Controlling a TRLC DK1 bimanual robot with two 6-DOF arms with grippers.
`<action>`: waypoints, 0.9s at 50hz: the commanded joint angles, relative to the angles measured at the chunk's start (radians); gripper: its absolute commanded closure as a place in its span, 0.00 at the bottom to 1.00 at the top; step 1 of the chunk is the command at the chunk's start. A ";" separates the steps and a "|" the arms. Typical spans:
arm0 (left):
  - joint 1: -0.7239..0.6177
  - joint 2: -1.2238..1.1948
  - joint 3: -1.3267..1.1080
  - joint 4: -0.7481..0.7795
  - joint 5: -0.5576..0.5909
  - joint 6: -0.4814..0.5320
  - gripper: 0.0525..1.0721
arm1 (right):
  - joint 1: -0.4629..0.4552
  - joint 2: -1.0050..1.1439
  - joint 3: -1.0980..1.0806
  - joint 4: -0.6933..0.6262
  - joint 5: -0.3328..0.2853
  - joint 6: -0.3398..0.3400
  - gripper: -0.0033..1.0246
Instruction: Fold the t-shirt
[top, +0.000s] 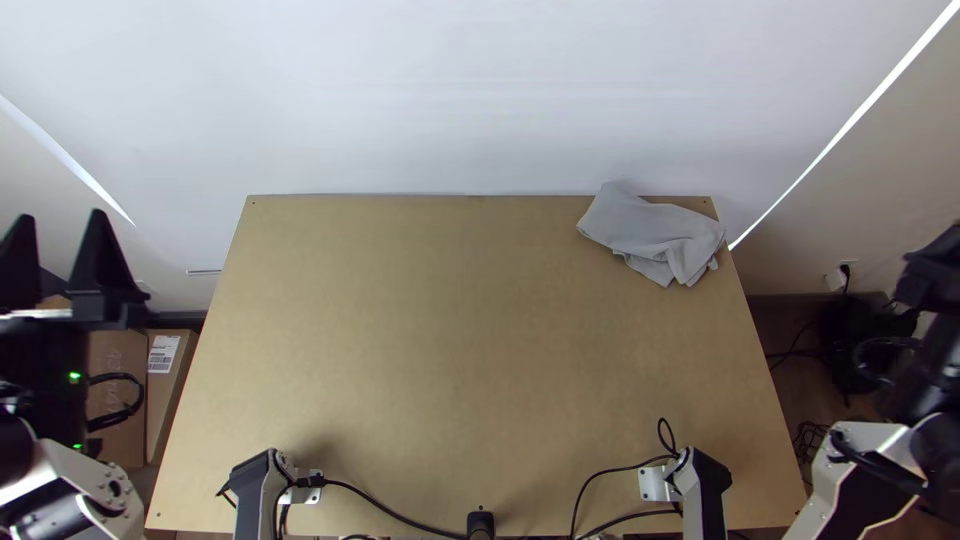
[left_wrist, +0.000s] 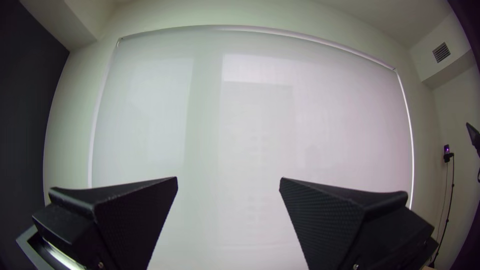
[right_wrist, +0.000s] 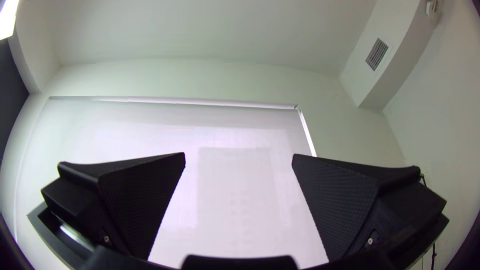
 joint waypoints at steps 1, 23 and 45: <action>0.004 -0.083 -0.129 0.063 -0.005 -0.039 0.05 | 0.037 -0.070 -0.136 0.040 -0.008 -0.036 0.04; 0.002 -0.389 -0.582 0.110 0.000 -0.061 0.05 | 0.411 -0.306 -0.705 0.123 0.165 -0.425 0.04; 0.000 -0.603 -0.953 -0.037 0.006 -0.055 0.05 | 0.715 -0.671 -1.158 0.103 0.224 -0.712 0.04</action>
